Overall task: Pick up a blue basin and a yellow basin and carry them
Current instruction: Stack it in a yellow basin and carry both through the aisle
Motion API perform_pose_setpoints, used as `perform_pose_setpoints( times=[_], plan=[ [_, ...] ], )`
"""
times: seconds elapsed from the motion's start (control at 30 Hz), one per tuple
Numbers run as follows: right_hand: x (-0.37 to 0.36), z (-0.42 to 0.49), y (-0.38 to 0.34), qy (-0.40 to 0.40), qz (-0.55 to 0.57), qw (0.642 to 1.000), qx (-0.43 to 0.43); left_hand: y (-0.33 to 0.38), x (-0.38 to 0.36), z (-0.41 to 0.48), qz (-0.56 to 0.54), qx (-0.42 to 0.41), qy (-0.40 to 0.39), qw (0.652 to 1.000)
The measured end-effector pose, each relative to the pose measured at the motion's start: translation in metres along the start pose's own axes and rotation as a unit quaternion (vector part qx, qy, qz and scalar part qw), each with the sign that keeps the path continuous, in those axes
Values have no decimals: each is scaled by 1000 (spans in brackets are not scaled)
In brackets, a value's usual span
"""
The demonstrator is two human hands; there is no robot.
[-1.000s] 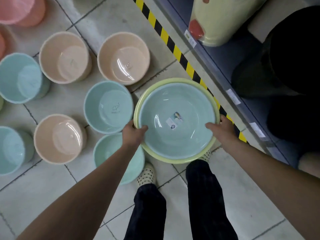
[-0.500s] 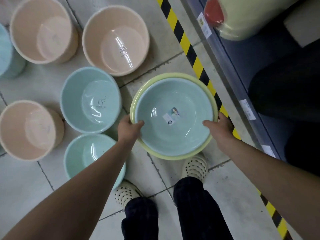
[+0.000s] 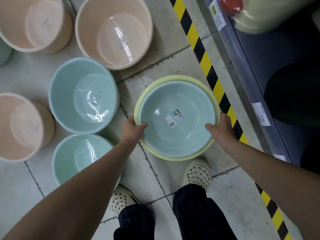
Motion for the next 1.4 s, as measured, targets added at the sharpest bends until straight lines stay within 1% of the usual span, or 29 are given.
perform_pose_setpoints(
  times=[0.23, 0.33, 0.4, 0.47, 0.6, 0.73, 0.9, 1.1, 1.27, 1.4],
  plan=[
    [-16, 5, 18, 11, 49, 999, 7, -4, -5, 18, -26, -16, -32, 999],
    [-16, 9, 17, 17, 56, 998, 5, -5, -6, 22, -7, -29, -34, 999],
    [-14, 11, 15, 18, 35, 999, -3, -3, -4, 25, 29, -41, -43, 998],
    [-9, 8, 8, 25, 11, 1000, -11, 2, 1, 26, 50, -46, -48, 997],
    [0, -10, -17, 39, 5, 999, 6, 7, 24, 12, 7, -45, -50, 998],
    [-1, -37, -60, 32, 9, 999, 41, 0, 68, -16, -9, -65, -37, 997],
    [-19, -74, -125, 4, 5, 996, 84, -17, 139, -54, -72, -43, 2, 996],
    [-65, -127, -196, -65, -25, 988, 140, -64, 228, -92, -136, -4, 39, 990],
    [-117, -168, -228, -138, -68, 973, 172, -120, 286, -116, -155, 17, 65, 986],
    [-167, -194, -233, -179, -110, 959, 190, -178, 315, -118, -182, 50, 95, 977]
  ],
)
Point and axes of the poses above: each hand's wrist, its own z-axis towards the middle knuckle, its own x-axis out of the back of the hand, y = z × x, the point moved 2 cm from there along z, towards the middle knuckle, and after that the axes turned 12 degrees about x, right-handed, at the moved point
